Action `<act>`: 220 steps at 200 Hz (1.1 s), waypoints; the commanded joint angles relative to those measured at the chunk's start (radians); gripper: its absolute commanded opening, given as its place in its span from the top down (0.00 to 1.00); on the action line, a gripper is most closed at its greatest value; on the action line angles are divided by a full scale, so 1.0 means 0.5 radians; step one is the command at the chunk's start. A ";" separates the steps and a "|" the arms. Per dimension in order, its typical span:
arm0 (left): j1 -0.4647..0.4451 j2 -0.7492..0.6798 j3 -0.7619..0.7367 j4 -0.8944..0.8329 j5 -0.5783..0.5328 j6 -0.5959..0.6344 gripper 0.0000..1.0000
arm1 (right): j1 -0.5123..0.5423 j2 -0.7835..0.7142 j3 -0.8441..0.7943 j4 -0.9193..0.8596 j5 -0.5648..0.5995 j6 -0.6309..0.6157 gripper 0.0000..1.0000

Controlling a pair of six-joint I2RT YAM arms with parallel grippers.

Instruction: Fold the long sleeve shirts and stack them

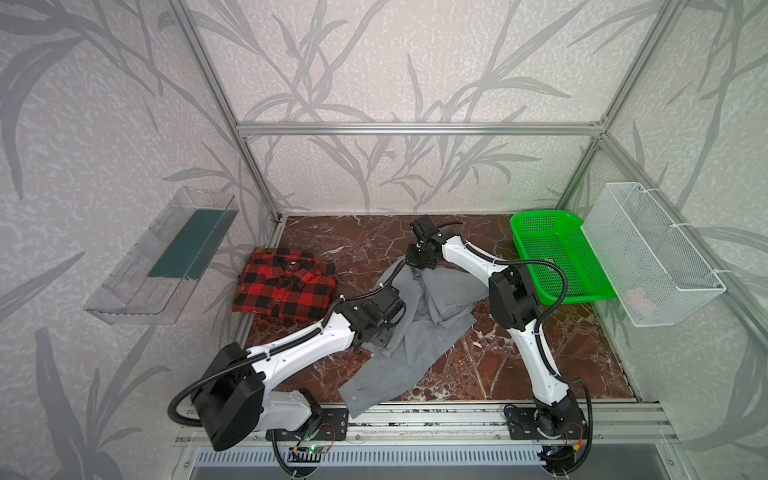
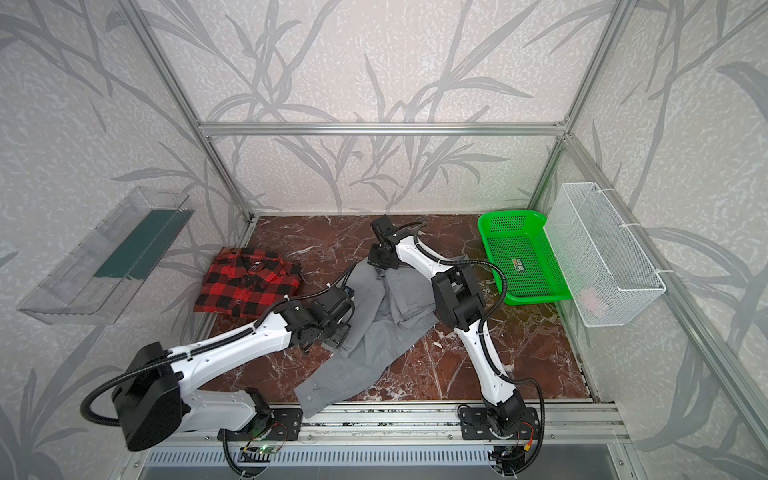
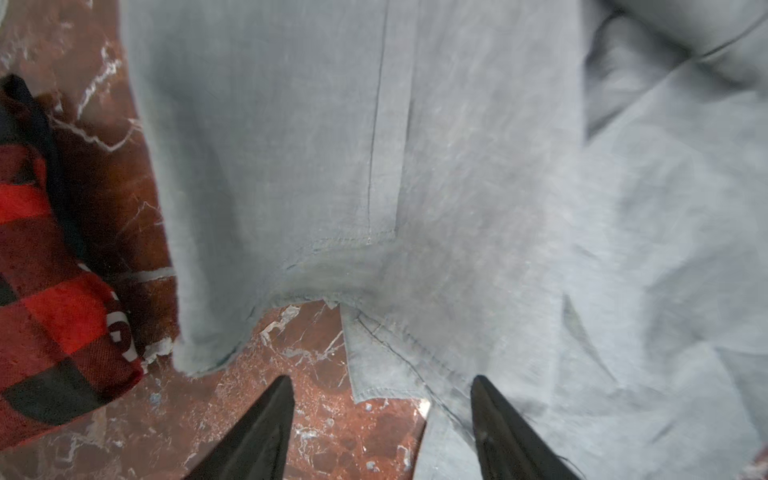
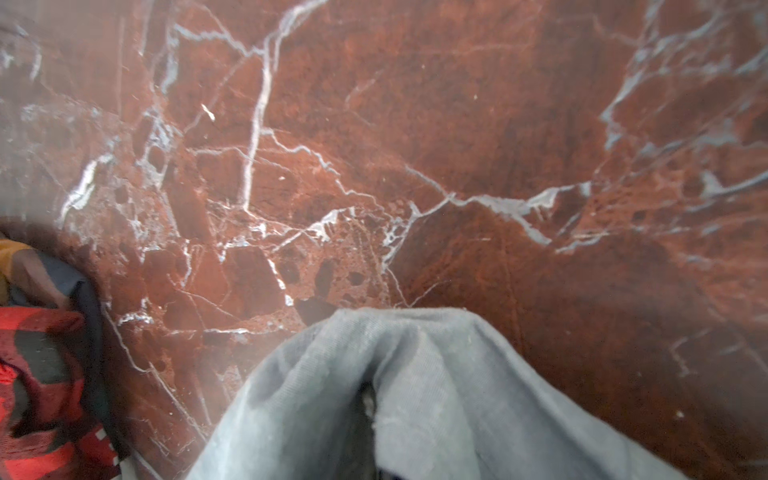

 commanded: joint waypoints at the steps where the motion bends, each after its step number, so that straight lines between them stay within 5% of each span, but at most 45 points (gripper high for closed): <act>1: 0.086 0.149 0.164 -0.042 0.051 0.016 0.32 | -0.012 0.018 0.033 -0.052 -0.083 -0.049 1.00; 31: 0.103 0.442 0.283 -0.065 -0.081 0.021 0.33 | -0.022 0.003 0.005 -0.038 -0.152 -0.085 1.00; 141: 0.227 0.899 0.529 -0.098 0.013 -0.028 0.50 | -0.106 -0.203 -0.402 0.269 -0.366 -0.036 1.00; 220: 0.337 0.873 0.551 -0.103 0.069 -0.004 0.88 | -0.113 -0.269 -0.508 0.375 -0.440 -0.018 1.00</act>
